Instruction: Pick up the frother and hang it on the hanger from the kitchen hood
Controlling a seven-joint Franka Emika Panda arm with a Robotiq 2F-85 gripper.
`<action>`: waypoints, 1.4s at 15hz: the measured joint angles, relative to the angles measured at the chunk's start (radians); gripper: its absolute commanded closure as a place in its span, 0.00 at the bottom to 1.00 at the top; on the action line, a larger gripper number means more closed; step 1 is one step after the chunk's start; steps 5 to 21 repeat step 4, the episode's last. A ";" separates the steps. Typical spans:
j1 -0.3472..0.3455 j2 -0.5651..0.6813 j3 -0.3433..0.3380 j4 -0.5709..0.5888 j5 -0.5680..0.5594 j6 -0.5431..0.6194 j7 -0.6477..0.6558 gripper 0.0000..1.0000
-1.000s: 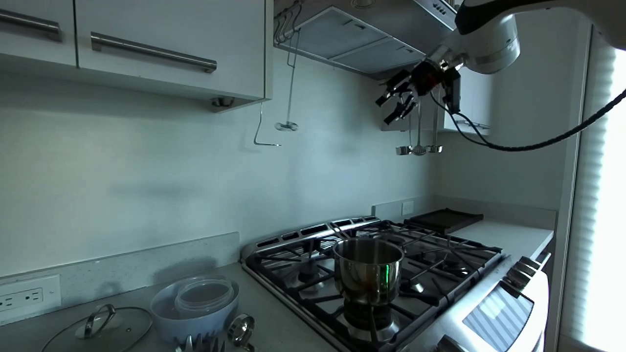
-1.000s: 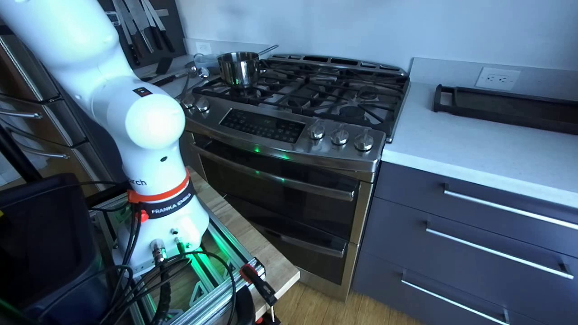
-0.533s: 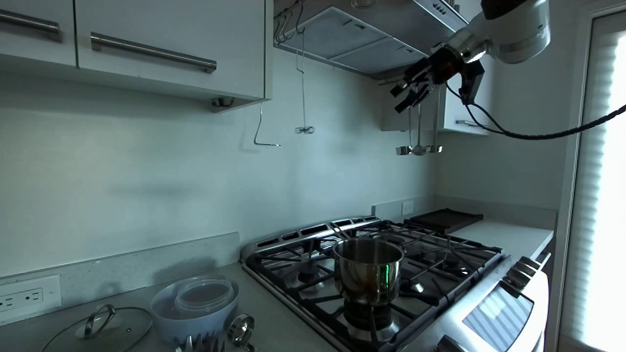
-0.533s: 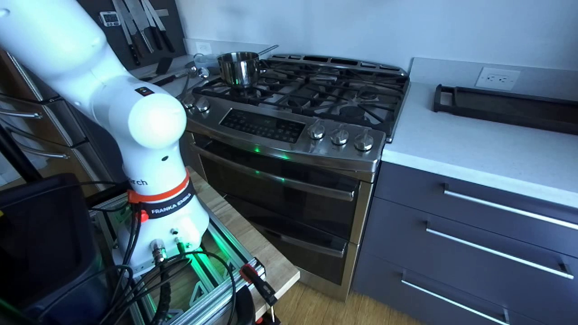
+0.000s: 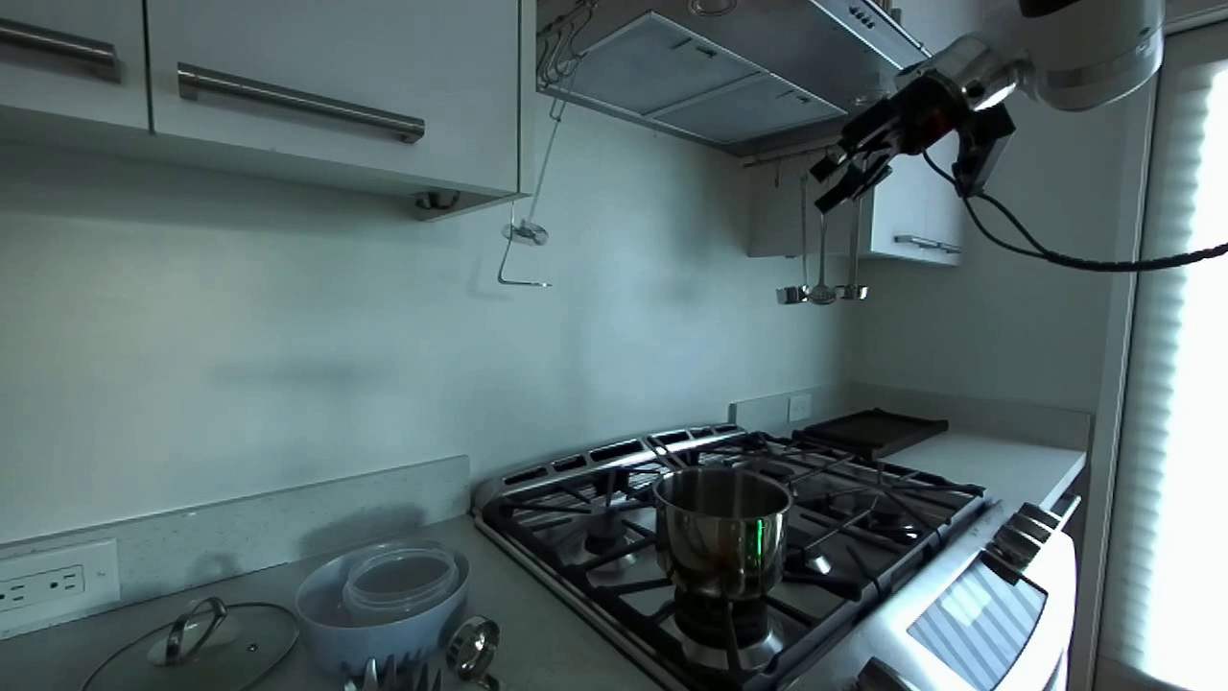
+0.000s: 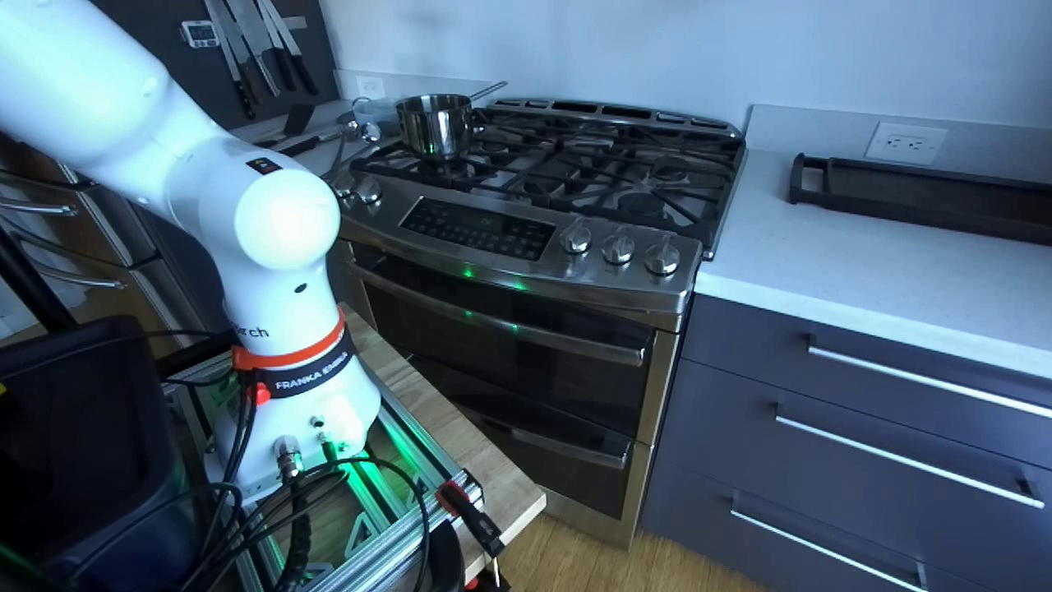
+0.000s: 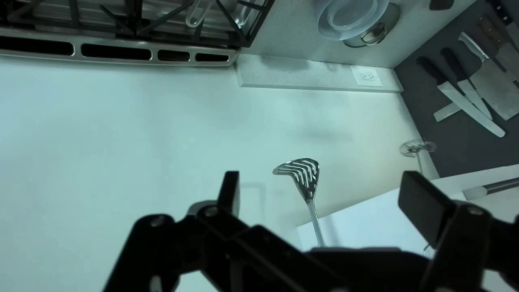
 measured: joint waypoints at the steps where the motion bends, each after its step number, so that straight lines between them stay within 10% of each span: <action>1: 0.000 -0.015 -0.004 -0.014 -0.003 0.000 0.000 0.00; 21: 0.004 -0.032 -0.010 -0.027 -0.006 0.002 0.002 0.00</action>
